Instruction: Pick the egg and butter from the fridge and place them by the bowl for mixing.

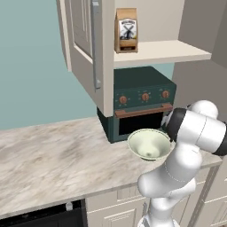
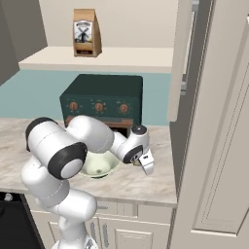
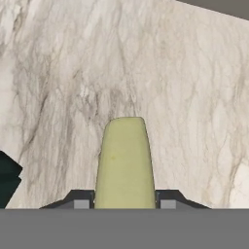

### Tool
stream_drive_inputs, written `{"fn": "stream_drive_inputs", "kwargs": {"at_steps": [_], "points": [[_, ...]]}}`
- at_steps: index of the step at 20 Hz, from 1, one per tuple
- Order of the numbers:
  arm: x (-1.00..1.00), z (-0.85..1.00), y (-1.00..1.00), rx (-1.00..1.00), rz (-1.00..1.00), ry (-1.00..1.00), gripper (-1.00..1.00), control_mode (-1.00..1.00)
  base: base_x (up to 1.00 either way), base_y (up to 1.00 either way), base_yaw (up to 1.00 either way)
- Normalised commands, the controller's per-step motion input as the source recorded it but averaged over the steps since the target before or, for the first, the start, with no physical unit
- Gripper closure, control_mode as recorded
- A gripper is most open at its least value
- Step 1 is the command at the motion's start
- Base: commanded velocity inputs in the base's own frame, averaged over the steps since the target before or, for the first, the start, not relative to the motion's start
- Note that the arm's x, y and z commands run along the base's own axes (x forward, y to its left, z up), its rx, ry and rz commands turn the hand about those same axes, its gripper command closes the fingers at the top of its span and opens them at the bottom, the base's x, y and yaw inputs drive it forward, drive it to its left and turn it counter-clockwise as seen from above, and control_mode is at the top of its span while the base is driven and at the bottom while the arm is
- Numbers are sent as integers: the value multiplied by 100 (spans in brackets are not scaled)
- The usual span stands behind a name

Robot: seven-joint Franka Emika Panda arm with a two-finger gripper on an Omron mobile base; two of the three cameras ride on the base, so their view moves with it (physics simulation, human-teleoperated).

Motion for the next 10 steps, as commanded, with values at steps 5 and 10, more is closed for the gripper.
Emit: {"fn": "stream_drive_inputs", "kwargs": {"at_steps": [5, 10], "points": [[12, -9, 0, 9, 0, 0, 100, -100, 0, 0, 0], [7, -11, 0, 12, 0, 1, 100, -100, 0, 0, 0]]}}
